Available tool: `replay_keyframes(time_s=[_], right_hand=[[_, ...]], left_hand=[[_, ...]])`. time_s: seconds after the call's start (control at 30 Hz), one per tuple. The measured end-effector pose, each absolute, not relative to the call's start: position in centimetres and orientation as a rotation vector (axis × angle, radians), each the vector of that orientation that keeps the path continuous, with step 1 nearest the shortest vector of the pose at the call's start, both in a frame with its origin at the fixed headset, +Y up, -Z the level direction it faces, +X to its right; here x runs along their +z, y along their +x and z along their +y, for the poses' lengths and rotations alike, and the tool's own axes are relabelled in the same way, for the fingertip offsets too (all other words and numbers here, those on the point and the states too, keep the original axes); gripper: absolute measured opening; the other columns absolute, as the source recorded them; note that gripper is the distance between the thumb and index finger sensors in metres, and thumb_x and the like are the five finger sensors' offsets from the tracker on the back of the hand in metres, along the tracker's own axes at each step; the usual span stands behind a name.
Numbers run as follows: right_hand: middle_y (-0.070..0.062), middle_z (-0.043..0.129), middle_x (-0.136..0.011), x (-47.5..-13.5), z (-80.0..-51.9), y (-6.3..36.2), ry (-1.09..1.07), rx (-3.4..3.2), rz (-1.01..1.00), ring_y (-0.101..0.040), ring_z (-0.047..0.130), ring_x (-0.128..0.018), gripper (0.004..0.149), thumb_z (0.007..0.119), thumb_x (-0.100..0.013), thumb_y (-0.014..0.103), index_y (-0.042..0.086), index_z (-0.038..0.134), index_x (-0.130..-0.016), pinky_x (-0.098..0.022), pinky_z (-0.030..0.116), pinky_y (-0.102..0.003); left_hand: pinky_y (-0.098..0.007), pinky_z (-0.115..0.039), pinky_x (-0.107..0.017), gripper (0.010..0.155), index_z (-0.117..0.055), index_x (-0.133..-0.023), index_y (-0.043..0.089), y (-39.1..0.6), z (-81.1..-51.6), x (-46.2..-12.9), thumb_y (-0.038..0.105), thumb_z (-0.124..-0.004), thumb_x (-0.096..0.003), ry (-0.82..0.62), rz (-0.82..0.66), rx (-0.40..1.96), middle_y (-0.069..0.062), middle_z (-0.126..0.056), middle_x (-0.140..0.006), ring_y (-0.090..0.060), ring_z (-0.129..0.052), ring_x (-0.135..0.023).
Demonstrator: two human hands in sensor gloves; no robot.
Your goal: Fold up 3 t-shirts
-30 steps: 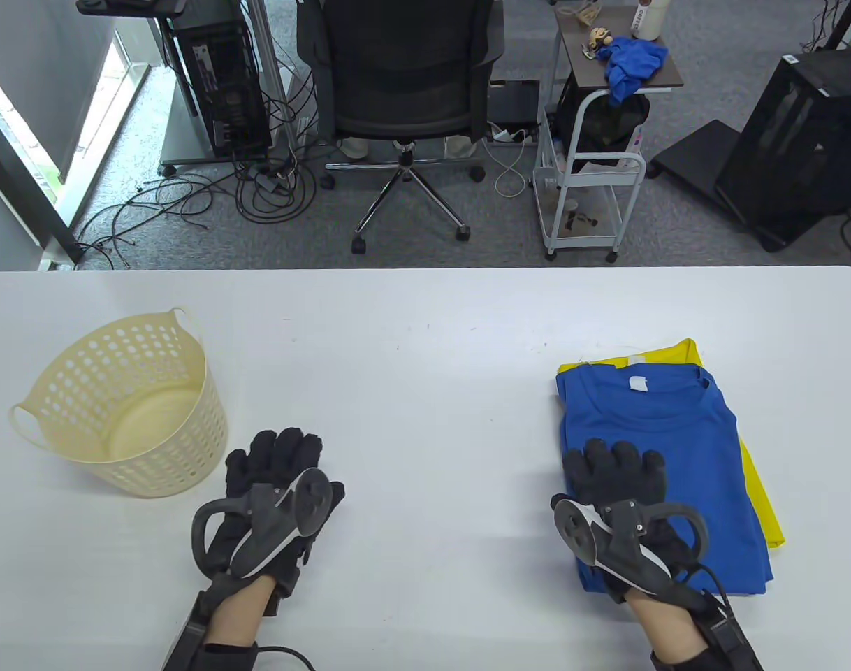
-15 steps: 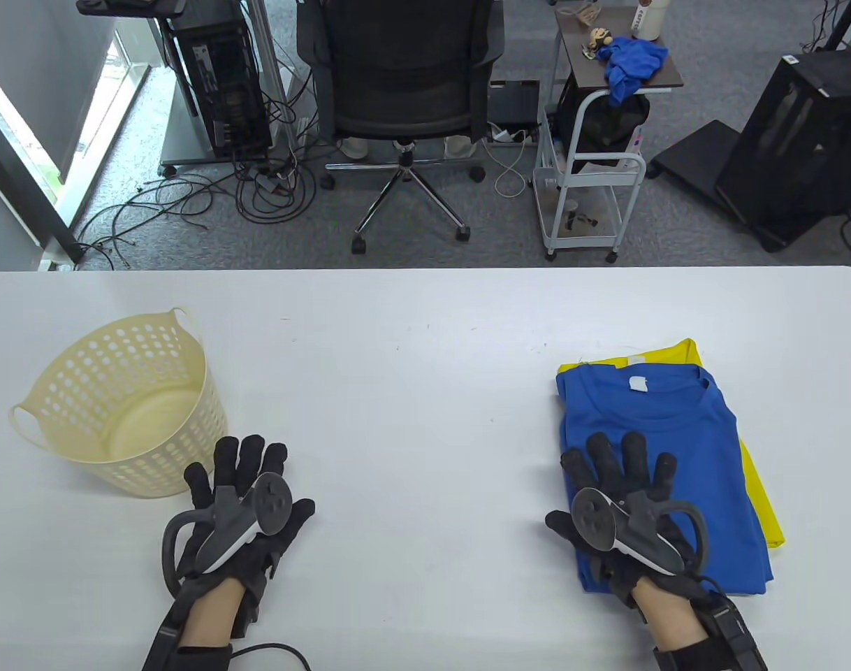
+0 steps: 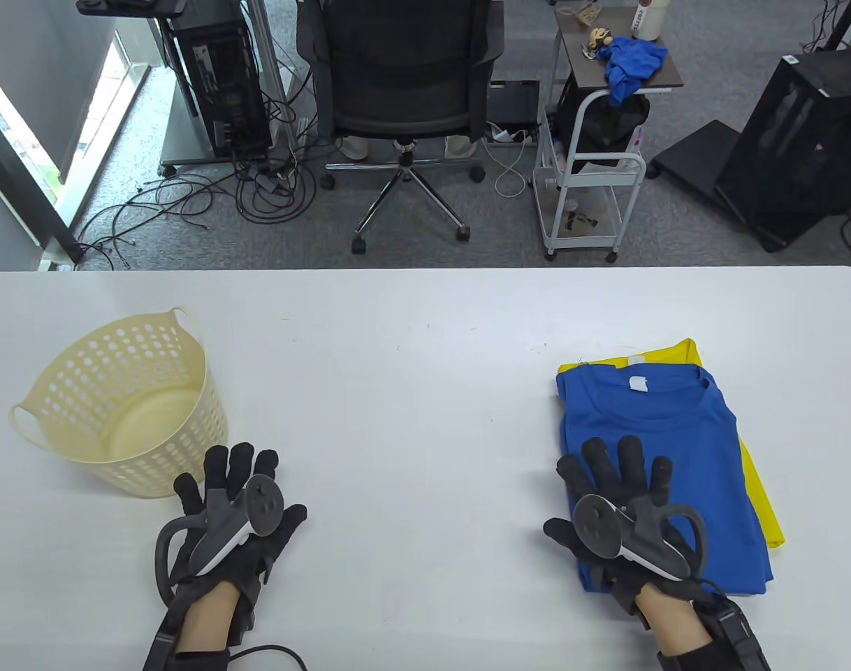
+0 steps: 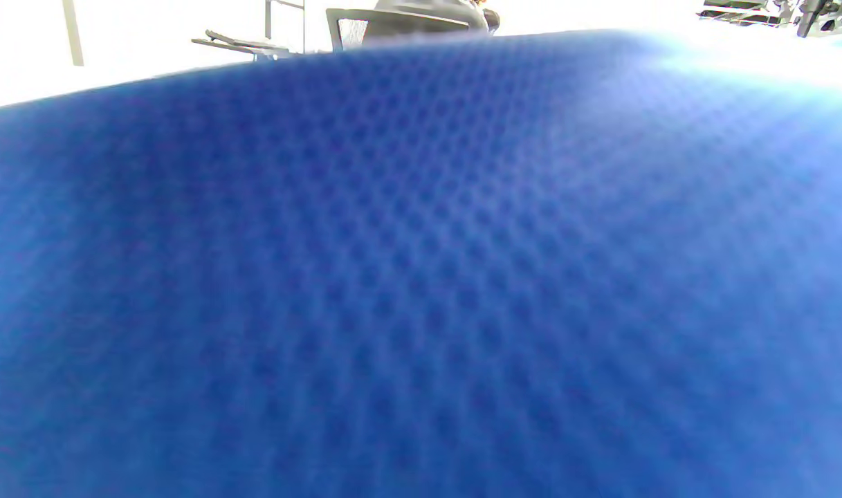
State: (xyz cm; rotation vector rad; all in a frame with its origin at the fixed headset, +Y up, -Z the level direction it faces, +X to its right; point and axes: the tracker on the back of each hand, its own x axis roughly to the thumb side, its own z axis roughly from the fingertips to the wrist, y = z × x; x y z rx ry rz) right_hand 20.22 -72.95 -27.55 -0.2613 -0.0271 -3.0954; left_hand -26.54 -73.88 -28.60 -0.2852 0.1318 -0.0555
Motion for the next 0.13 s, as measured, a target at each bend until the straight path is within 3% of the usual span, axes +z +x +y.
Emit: replay_keyframes(time_s=[0.13], right_hand=[[-0.007,0.014,-0.119,-27.63,-72.94,20.51,-0.260,-3.120,-0.045,-0.052,0.007,-0.106,0.083,0.049,-0.035,0.072,0.036,0.023,-0.104,-0.069,0.010,-0.078]], left_hand=[[-0.066,-0.004,-0.078,0.091,0.002,-0.107,0.040,-26.28,-74.13,-28.70,0.078,-0.033,-0.0316,-0.299,0.123,-0.070,0.002,0.004,-0.118,-0.027,0.011,-0.107]])
